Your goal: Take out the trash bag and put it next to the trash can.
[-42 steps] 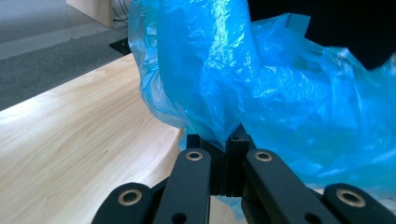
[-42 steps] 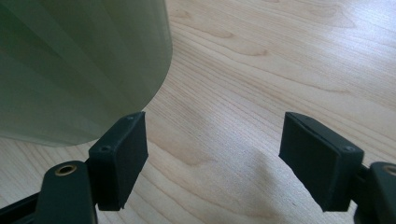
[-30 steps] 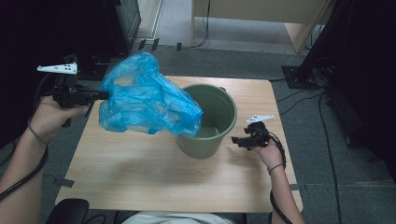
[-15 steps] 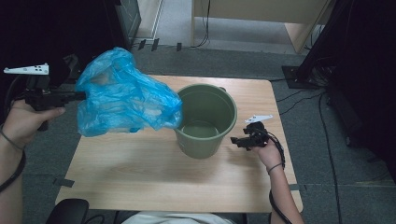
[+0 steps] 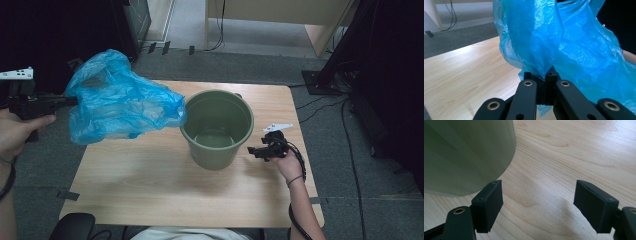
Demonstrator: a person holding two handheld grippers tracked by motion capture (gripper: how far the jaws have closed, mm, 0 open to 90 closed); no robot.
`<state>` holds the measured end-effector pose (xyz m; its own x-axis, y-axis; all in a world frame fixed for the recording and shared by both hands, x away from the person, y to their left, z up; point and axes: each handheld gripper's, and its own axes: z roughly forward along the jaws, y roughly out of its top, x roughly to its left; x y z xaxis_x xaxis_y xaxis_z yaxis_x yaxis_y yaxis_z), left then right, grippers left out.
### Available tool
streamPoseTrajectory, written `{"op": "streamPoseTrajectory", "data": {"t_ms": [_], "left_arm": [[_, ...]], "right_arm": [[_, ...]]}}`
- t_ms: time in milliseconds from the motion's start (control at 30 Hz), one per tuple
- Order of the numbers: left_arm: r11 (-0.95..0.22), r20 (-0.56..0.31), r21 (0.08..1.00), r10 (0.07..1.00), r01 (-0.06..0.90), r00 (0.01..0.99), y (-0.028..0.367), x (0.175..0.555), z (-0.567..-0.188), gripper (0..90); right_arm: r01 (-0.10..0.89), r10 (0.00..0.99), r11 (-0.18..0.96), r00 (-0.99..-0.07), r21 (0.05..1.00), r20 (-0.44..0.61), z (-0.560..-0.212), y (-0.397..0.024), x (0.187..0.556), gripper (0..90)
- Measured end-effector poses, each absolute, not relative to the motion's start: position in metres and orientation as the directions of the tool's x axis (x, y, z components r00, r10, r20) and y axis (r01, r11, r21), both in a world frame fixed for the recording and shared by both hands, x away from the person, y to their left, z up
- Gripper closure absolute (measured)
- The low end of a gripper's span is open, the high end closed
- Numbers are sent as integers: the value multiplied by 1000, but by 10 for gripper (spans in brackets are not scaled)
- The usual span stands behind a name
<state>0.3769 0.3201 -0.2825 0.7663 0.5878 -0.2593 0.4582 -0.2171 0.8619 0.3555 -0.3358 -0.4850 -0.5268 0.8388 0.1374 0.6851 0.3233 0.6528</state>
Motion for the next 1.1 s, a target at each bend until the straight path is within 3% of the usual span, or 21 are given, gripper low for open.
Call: {"op": "streamPoseTrajectory", "data": {"t_ms": [267, 400, 767, 1100], "left_arm": [[-206, -272, 856, 599, 473, 753, 330, 372, -285, 900], [-242, -273, 838, 590, 489, 760, 315, 377, -297, 900], [-316, -342, 764, 541, 562, 768, 250, 401, -371, 897], [-295, -344, 762, 570, 576, 746, 226, 415, -420, 893]], "right_arm": [[683, 840, 322, -525, 655, 135, -485, -336, 356, 230], [681, 836, 333, -533, 653, 129, -486, -334, 357, 230], [680, 836, 333, -534, 653, 129, -486, -334, 357, 230], [680, 834, 338, -537, 650, 129, -489, -334, 356, 230]]}}
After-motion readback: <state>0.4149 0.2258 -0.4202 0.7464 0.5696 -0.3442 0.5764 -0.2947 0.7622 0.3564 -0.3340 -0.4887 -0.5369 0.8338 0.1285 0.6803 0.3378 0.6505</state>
